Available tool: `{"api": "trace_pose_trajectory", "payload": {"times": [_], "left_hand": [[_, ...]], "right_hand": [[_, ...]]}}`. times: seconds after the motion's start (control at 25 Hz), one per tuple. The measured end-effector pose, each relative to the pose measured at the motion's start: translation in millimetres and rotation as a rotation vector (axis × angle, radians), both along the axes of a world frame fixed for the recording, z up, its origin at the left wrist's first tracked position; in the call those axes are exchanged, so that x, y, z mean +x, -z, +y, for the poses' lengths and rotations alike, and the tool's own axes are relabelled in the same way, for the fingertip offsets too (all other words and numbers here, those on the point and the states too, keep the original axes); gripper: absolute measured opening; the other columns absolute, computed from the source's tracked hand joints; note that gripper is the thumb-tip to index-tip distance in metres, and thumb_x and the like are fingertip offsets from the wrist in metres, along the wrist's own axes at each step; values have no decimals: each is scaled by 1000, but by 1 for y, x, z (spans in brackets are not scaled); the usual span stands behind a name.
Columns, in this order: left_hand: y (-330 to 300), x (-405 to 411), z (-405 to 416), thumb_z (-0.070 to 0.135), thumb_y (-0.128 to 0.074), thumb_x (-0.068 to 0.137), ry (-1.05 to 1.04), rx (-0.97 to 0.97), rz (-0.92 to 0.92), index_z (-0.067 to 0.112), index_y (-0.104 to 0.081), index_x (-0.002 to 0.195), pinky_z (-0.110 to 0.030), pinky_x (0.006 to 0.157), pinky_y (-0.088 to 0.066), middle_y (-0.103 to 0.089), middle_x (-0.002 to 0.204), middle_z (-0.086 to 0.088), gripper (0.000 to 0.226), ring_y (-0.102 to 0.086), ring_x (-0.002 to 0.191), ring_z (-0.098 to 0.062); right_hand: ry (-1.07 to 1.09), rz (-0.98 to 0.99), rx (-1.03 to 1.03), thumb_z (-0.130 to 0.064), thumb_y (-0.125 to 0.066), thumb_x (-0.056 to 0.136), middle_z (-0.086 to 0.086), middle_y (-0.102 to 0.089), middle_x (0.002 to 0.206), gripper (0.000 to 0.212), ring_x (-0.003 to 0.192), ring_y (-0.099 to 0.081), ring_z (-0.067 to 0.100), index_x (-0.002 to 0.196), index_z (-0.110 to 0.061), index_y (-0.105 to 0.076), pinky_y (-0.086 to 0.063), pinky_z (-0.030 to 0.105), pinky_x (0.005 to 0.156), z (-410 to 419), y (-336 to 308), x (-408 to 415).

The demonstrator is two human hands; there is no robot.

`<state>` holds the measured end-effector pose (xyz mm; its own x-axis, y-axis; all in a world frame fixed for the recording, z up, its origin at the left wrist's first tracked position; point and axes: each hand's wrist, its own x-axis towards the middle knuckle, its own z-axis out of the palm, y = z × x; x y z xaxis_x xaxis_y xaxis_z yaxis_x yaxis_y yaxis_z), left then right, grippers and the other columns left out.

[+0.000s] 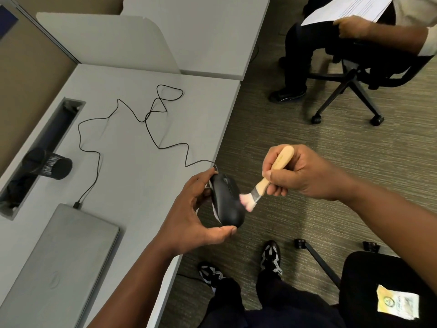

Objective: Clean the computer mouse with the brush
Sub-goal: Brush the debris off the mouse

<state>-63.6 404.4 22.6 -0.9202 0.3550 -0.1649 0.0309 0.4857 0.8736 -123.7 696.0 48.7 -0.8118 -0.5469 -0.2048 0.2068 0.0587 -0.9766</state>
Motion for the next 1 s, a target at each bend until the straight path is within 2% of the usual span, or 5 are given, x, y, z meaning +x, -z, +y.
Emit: {"api": "trace_pose_trajectory", "payload": {"times": [0.2, 0.36, 0.64, 0.8, 1.0], "left_hand": [[0, -1, 5, 46, -96, 58, -11, -7, 6, 45, -34, 155, -18, 109, -47, -44, 151, 24, 116, -56, 136, -6], [-2, -3, 8, 49, -95, 59, -32, -21, 47, 43, -32, 157, -15, 104, -50, -44, 148, 31, 116, -57, 133, -3], [5, 4, 5, 37, -98, 58, -197, 112, 20, 30, -42, 158, -29, 108, -53, -51, 155, 13, 115, -61, 135, -15], [1, 1, 15, 27, -96, 59, -291, 245, -40, 24, -43, 158, -34, 103, -57, -60, 151, 8, 112, -65, 131, -18], [2, 0, 18, 31, -98, 59, -310, 240, -48, 31, -42, 158, -41, 104, -56, -55, 155, 11, 114, -64, 133, -18]], "right_hand": [[114, 31, -188, -11, -63, 93, 17, -75, 80, 13, 69, -72, 21, 100, 0, -63, -58, 26, 59, -19, -1, 2], [112, 8, -192, -8, -62, 96, 15, -76, 79, 9, 68, -72, 20, 100, 0, -63, -58, 25, 59, -30, 6, 4], [317, -44, -92, 1, -58, 98, 15, -74, 73, 9, 62, -68, 20, 94, -4, -64, -54, 25, 54, -6, 16, 12], [407, -273, -409, -12, -62, 91, 16, -72, 75, 6, 64, -66, 22, 95, -7, -64, -53, 25, 54, -24, 10, 18], [556, -411, -272, 0, -51, 98, 11, -66, 65, 25, 57, -57, 18, 81, -12, -64, -45, 23, 48, -29, 17, 16]]}}
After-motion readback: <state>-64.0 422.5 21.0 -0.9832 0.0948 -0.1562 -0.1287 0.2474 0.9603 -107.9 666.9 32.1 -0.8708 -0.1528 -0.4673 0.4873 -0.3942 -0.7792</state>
